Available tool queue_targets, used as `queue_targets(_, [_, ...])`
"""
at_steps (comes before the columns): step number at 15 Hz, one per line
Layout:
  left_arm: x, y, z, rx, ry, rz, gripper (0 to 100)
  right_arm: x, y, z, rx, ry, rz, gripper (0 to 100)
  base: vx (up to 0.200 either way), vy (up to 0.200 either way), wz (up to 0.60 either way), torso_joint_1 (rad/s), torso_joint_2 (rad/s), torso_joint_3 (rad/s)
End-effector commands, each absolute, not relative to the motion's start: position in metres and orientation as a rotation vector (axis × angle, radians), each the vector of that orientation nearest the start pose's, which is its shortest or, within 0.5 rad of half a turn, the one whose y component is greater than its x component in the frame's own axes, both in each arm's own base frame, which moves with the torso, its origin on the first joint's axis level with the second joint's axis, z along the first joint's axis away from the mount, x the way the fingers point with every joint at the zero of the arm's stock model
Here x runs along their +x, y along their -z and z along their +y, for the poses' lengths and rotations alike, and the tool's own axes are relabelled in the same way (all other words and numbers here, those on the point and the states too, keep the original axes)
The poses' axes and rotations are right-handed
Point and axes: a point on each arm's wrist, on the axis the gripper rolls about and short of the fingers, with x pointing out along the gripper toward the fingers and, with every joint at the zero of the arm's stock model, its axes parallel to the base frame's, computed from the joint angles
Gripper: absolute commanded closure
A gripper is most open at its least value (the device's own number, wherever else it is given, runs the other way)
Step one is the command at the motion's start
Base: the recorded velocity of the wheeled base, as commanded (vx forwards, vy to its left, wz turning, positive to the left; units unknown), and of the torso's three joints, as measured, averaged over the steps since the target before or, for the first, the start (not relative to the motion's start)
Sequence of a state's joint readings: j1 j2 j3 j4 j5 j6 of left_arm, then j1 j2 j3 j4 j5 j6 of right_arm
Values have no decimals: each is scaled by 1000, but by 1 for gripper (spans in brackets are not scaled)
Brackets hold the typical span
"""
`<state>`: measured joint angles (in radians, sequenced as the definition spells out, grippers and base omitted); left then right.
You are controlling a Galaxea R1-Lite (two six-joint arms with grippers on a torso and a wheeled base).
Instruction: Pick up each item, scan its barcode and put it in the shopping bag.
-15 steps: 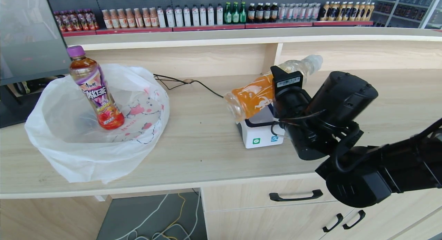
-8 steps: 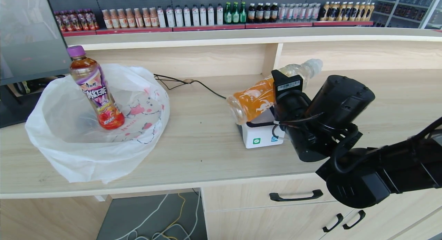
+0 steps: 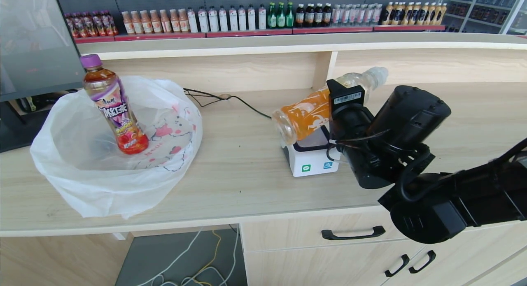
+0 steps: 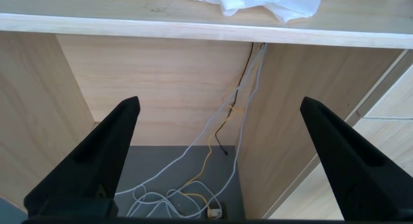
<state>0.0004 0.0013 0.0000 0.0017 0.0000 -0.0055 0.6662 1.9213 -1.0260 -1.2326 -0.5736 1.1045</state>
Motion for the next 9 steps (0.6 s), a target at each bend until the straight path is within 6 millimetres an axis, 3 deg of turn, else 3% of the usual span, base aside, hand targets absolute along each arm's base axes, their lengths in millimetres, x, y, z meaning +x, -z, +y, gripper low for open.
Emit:
queue_targets(1, [-23, -75, 0, -6, -2, 3, 0, 294, -231, 215, 1303, -246, -216, 100, 0, 0, 0, 0, 0, 0])
queue_targets(2, [-23, -75, 0, -6, -2, 3, 0, 296, -242, 216, 1310, -263, -249, 100, 0, 0, 0, 0, 0, 0])
queue_targets(9, [-23, -75, 0, -6, -3, 3, 0, 303, -263, 219, 1159, -262, -337, 100, 0, 0, 0, 0, 0, 0])
